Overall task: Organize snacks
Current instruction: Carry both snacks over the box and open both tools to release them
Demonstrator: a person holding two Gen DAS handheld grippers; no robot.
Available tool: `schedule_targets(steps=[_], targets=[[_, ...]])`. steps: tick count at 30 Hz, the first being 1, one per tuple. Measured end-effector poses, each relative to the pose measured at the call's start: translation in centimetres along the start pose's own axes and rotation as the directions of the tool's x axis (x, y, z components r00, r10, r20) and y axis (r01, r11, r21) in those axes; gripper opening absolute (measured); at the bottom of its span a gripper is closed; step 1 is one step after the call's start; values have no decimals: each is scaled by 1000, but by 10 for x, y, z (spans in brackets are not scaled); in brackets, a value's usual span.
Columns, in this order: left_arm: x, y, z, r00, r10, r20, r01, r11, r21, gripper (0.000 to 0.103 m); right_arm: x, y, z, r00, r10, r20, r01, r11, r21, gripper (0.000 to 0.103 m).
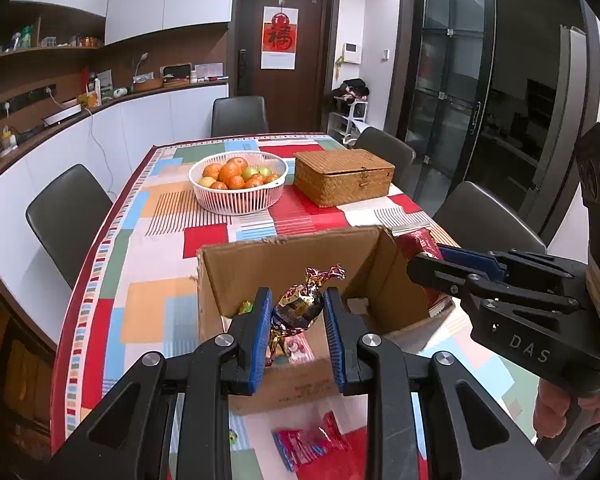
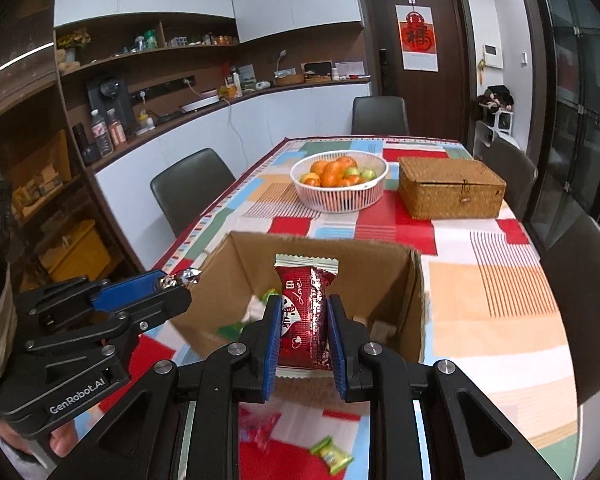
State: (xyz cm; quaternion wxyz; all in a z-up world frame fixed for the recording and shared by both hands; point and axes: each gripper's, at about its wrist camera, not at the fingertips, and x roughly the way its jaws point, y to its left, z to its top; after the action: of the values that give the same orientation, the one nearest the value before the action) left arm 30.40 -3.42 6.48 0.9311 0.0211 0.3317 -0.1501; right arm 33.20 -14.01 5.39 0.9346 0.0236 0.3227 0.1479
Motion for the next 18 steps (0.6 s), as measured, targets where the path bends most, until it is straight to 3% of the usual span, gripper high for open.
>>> schedule_targets(steps=[10, 12, 13, 16, 18], targets=[[41, 12, 16, 998, -7, -57, 5, 1000, -21, 27, 35, -7, 18, 999, -11, -47, 11, 1000, 5, 23], [50, 14, 18, 997, -5, -76, 2, 1000, -29, 47, 43, -9, 20, 998, -18, -59, 18, 1000, 11, 23], [51, 16, 17, 997, -1, -74, -1, 999, -33, 48, 46, -11, 20, 998, -18, -66, 19, 1000, 20, 24], [49, 17, 12, 997, 32, -74, -33, 999, -17, 49, 54, -16, 20, 996, -42, -82, 45, 998, 44, 42], [42, 14, 7, 997, 47, -64, -46, 999, 5, 55, 50, -18, 16, 996, -66, -66, 69, 997, 45, 42]])
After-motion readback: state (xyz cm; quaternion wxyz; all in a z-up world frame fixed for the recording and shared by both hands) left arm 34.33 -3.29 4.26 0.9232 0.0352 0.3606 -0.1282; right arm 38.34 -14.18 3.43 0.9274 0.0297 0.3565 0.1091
